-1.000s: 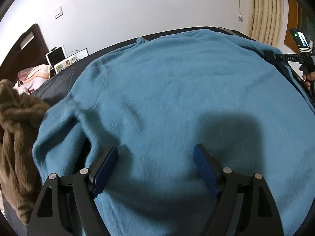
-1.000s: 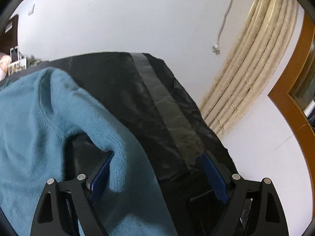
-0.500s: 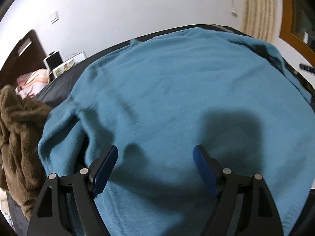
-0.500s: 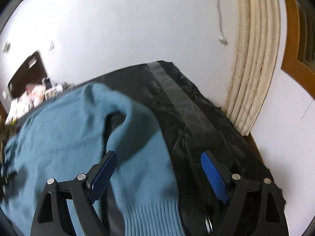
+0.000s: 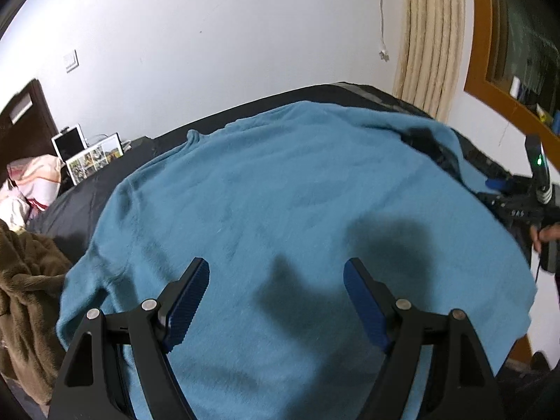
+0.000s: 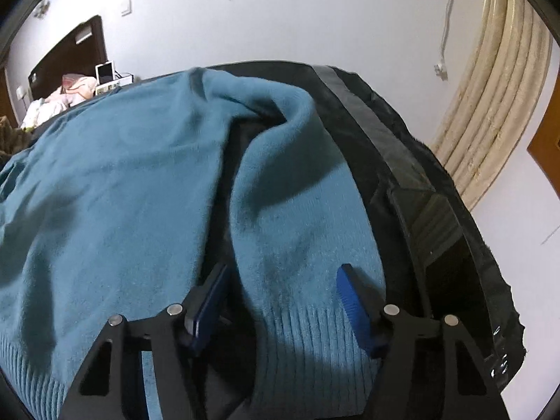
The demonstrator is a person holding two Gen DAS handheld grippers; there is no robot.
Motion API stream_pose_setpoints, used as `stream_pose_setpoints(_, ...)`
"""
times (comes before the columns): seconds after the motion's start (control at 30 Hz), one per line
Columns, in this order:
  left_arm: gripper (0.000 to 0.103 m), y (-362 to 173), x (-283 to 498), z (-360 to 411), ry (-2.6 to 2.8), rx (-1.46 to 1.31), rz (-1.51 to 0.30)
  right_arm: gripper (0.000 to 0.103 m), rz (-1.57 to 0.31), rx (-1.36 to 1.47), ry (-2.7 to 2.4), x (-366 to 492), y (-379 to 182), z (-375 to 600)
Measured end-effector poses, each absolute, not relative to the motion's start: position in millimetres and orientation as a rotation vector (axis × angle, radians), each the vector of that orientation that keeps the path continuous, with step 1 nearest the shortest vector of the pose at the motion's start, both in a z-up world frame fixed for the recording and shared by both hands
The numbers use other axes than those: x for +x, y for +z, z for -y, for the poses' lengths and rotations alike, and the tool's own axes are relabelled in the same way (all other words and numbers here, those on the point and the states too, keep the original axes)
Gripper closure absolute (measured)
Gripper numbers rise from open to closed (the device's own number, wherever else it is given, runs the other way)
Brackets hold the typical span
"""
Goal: Fold clothes
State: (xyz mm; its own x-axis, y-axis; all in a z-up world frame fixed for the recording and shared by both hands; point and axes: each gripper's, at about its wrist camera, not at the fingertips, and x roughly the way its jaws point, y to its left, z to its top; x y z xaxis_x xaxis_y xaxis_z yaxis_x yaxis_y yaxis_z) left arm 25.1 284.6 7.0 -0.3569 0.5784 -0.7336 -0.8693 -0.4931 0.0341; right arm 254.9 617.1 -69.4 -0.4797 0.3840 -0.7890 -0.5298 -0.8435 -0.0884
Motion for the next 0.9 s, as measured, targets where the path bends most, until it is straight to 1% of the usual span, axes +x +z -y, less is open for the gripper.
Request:
stream_pose_setpoints(0.03,0.02,7.5,24.9,-289.3,1.959,-0.837,-0.525,0.042,-0.232,-1.171,2.301,255.3,-69.0,-619.5)
stream_pose_setpoints(0.07,0.02,7.3,26.5,-292.4,1.958,-0.835,-0.527,0.049,-0.242,-1.167,2.286,255.9,-68.3,-623.1)
stream_pose_setpoints(0.1,0.02,6.7,25.9,-294.2,1.957,-0.834,-0.532,0.059,-0.252,-1.164,2.271,256.4,-67.5,-626.7)
stream_pose_setpoints(0.13,0.02,5.6,25.9,-296.8,1.954,-0.833,-0.538,0.065,-0.259,-1.159,2.254,256.9,-66.1,-630.8)
stream_pose_setpoints(0.2,0.02,3.5,24.8,-302.6,1.949,-0.834,-0.55,0.084,-0.258,-1.142,2.217,257.3,-60.8,-640.8)
stream_pose_setpoints(0.23,0.02,1.8,22.7,-305.5,1.949,-0.838,-0.555,0.086,-0.258,-1.134,2.198,257.6,-58.2,-645.8)
stream_pose_setpoints(0.3,0.02,-2.7,17.1,-310.1,1.949,-0.857,-0.559,0.088,-0.248,-1.105,2.159,258.3,-50.4,-656.3)
stream_pose_setpoints(0.53,0.02,-19.3,2.4,-321.5,1.941,-0.926,-0.56,0.09,-0.078,-0.805,1.976,263.7,18.5,-704.0)
stream_pose_setpoints(0.67,0.02,-26.6,-4.7,-324.7,1.929,-0.961,-0.544,0.09,-0.172,-0.688,1.969,259.5,53.9,-743.0)
stream_pose_setpoints(0.77,0.02,-31.1,-12.3,-324.8,1.919,-0.998,-0.517,0.09,-0.184,-0.609,1.976,247.4,70.2,-755.0)
stream_pose_setpoints(0.83,0.02,-33.1,-16.9,-323.7,1.919,-1.018,-0.499,0.09,-0.156,-0.56,1.984,234.5,80.0,-756.4)
stream_pose_setpoints(0.9,0.02,-33.3,-20.6,-322.8,1.921,-1.028,-0.482,0.09,-0.09,-0.52,1.998,215.0,88.6,-749.1)
